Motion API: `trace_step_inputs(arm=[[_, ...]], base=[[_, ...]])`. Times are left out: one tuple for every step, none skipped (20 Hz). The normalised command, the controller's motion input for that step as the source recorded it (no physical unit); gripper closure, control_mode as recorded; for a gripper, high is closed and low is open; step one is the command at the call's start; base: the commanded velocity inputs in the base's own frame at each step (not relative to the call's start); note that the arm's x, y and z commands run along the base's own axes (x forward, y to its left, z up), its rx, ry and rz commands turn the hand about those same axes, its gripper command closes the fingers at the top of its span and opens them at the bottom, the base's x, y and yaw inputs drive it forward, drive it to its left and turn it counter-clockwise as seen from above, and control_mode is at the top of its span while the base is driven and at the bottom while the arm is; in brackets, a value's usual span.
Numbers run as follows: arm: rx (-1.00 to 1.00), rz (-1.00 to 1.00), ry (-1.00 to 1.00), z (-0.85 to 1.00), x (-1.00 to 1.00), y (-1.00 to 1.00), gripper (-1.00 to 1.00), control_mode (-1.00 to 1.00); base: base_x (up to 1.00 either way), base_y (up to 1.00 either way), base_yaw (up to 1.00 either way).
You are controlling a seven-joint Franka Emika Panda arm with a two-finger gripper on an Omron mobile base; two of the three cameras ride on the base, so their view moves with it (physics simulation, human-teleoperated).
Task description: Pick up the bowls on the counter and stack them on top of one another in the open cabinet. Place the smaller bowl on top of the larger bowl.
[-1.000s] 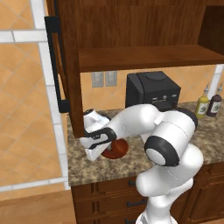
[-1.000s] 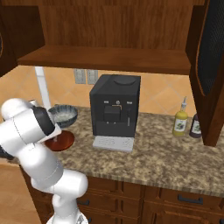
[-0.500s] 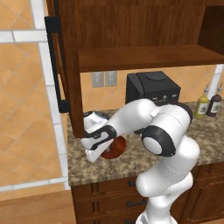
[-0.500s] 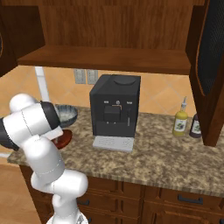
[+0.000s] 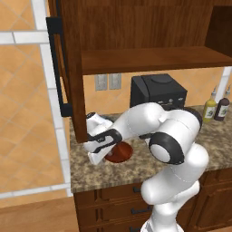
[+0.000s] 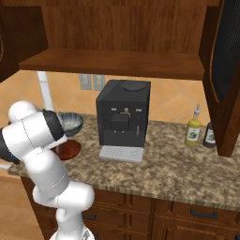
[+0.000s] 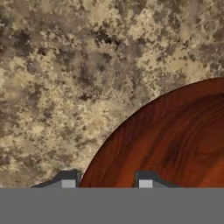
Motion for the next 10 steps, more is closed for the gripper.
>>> trace_step_inputs(arm=[[0.0,0.0,-0.16,0.31,0.0,0.0,1.0,-1.0],[0.0,0.0,-0.19,0.36,0.0,0.0,1.0,-1.0],[0.0,0.0,-0.25,0.45,0.0,0.0,1.0,-1.0],[0.0,0.0,-0.31,0.54,-0.05,0.0,1.0,-1.0],[0.0,0.0,-0.38,0.67,-0.11,0.0,1.0,-1.0],[0.0,0.0,-0.44,0.72,-0.14,0.0,1.0,-1.0],[0.0,0.0,-0.48,0.74,-0.14,0.0,1.0,-1.0],[0.0,0.0,-0.53,0.78,-0.15,0.0,1.0,-1.0],[0.0,0.0,-0.57,0.81,-0.17,0.0,1.0,-1.0],[0.0,0.01,-0.59,0.84,-0.2,0.0,1.0,-1.0]], base=[[0.0,0.0,0.0],[0.0,0.0,0.0],[0.0,0.0,0.0],[0.0,0.0,0.0],[0.0,0.0,0.0],[0.0,0.0,0.0],[0.0,0.0,0.0],[0.0,0.0,0.0],[0.0,0.0,0.0],[0.0,0.0,0.0]])
